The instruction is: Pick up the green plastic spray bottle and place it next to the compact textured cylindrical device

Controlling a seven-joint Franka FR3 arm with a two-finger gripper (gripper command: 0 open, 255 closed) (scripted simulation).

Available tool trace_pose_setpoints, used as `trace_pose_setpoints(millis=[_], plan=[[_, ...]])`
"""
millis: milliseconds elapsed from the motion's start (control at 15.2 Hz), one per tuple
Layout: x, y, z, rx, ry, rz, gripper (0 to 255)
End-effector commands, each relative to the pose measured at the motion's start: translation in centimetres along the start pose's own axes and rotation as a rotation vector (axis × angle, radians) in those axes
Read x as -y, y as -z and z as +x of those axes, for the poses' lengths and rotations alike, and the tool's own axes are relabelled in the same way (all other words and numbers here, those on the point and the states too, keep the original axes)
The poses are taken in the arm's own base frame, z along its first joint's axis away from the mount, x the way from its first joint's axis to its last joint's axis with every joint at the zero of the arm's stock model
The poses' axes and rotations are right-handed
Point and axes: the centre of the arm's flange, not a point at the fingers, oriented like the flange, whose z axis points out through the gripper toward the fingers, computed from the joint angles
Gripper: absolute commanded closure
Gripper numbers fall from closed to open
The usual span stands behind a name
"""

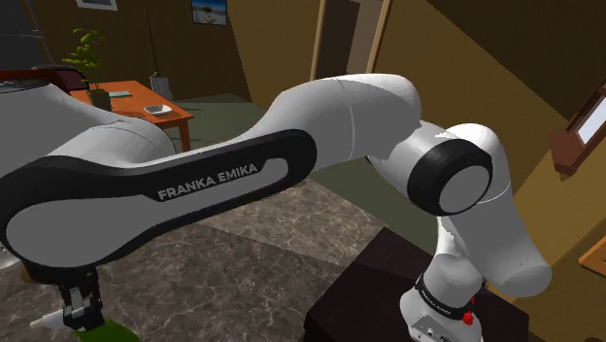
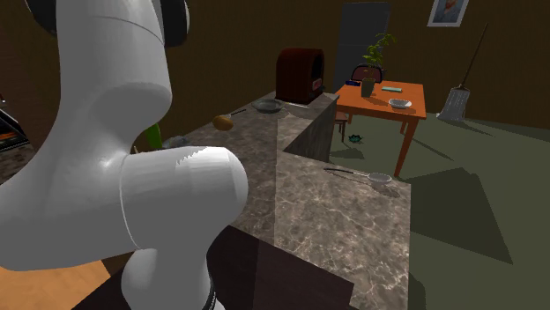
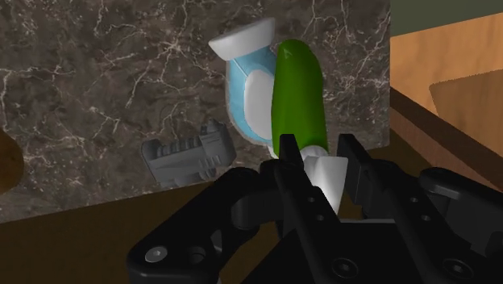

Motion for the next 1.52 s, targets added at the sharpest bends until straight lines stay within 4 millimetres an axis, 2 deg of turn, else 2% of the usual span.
trace_pose_setpoints(millis=[0,132,1386,1452], plan=[[1.5,-1.2,2.0,-0.001,-0.001,-0.001,255],[2.5,-2.0,3.5,-0.001,-0.001,-0.001,255],[1.9,-12.2,2.8,-0.001,-0.001,-0.001,255],[1.9,-12.2,2.7,-0.001,-0.001,-0.001,255]])
